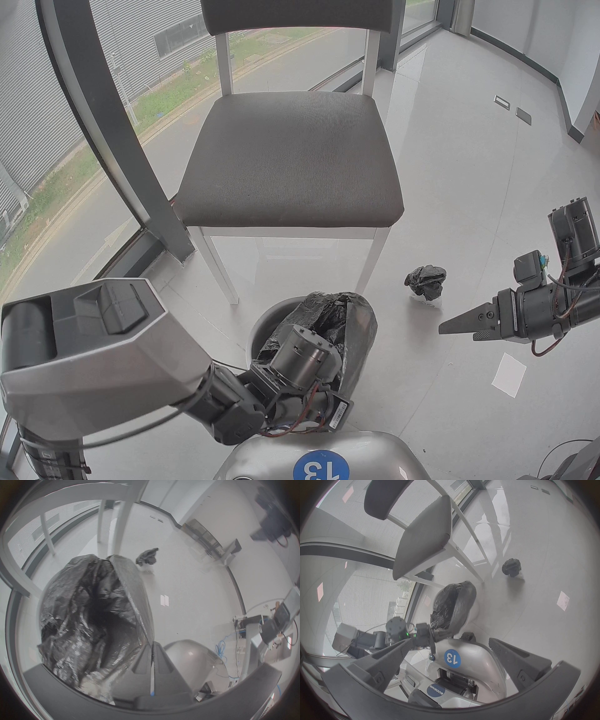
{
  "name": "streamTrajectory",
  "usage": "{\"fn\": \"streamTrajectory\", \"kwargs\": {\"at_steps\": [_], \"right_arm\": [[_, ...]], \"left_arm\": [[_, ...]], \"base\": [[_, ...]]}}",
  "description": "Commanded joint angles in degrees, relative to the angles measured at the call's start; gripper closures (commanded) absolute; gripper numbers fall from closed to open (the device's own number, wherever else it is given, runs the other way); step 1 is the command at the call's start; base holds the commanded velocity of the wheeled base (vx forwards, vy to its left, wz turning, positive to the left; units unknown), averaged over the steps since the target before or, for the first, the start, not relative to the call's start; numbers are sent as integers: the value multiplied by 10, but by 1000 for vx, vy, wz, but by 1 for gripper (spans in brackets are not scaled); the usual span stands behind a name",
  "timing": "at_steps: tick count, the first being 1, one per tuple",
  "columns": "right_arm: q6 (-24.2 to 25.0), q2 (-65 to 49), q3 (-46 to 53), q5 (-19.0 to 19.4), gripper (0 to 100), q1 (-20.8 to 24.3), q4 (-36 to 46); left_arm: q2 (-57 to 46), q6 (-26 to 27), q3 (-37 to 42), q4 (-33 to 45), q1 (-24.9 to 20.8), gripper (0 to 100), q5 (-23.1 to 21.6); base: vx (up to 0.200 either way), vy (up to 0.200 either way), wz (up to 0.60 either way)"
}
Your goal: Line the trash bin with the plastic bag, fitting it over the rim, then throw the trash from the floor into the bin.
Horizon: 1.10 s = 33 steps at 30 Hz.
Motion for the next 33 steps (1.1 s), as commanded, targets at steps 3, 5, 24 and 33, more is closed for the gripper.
{"fn": "streamTrajectory", "kwargs": {"at_steps": [3,5,24,33], "right_arm": [[-2,1,-12,0,0,-9,1],[-3,-2,-11,0,0,-13,1],[-6,-5,-9,1,0,-16,-1],[-6,5,-15,1,0,-16,-4]], "left_arm": [[-30,0,52,0,-59,100,-2],[-31,-3,65,-3,-72,100,-2],[-18,-78,64,-5,-112,100,4],[-19,-90,60,-5,-105,100,3]], "base": [[0,0,0],[0,0,0],[0,0,0],[0,0,0]]}}
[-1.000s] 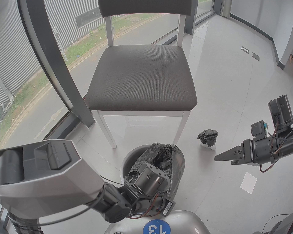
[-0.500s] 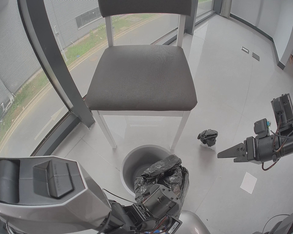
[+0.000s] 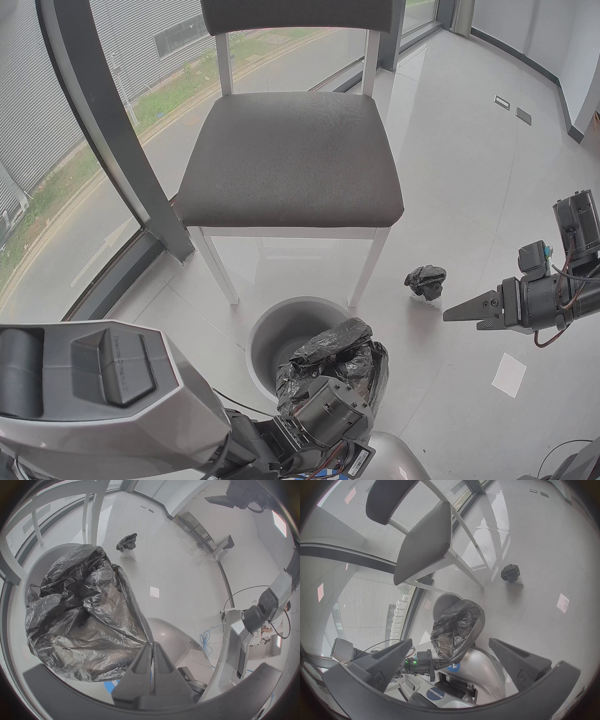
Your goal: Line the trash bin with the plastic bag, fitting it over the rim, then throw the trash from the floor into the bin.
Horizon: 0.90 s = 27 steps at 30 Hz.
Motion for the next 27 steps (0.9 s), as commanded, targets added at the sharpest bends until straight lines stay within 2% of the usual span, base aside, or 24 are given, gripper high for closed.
{"fn": "streamTrajectory", "kwargs": {"at_steps": [1,13,19,23,27], "right_arm": [[0,8,-3,0,0,0,0],[0,36,-7,1,0,-4,-7],[-2,49,-35,1,0,-2,-5],[-29,-4,-36,1,0,-4,10],[-47,-43,-36,1,0,-16,31]], "left_arm": [[1,-2,0,0,3,0,-1],[-18,5,-3,1,30,0,12],[-23,23,-51,10,54,0,21],[-5,80,-106,47,65,0,47],[15,107,-127,68,77,0,69]], "base": [[0,0,0],[0,0,0],[0,0,0],[0,0,0],[0,0,0]]}}
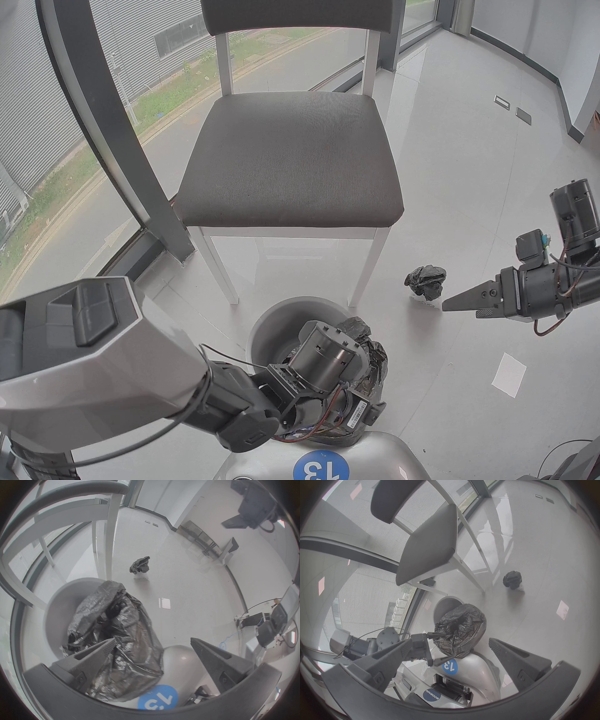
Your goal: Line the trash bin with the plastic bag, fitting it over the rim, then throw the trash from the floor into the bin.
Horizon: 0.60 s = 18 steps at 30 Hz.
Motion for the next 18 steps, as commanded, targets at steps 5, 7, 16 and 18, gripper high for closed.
{"fn": "streamTrajectory", "kwargs": {"at_steps": [5,7,16,18], "right_arm": [[-22,-97,15,0,0,-22,18],[-24,-106,24,0,0,-22,15],[-50,-128,57,15,0,-22,12],[-48,-136,62,43,0,-25,12]], "left_arm": [[61,33,-51,21,23,0,43],[74,30,-59,21,23,0,49],[115,23,-118,22,34,0,54],[108,1,-118,24,35,0,65]], "base": [[0,0,0],[0,0,0],[0,0,0],[0,0,0]]}}
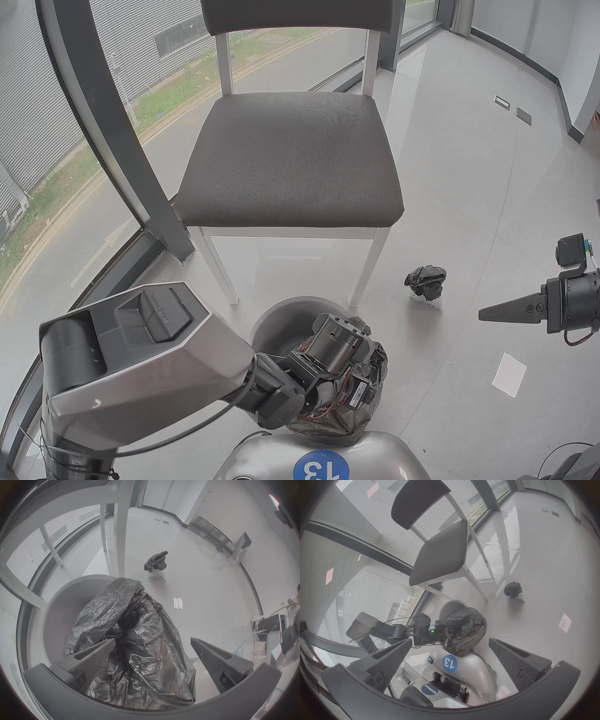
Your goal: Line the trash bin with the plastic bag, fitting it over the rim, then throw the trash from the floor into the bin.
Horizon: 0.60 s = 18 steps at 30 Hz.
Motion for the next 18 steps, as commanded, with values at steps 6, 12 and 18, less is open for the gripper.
{"fn": "streamTrajectory", "kwargs": {"at_steps": [6,12,18], "right_arm": [[1,-30,20,31,0,-8,1],[4,-28,20,49,0,-11,1],[6,-28,20,67,0,-13,3]], "left_arm": [[-12,-30,-10,5,3,0,11],[-67,-22,-10,29,22,0,11],[-99,-5,-15,31,58,0,11]], "base": [[0,0,0],[0,0,0],[0,0,0]]}}
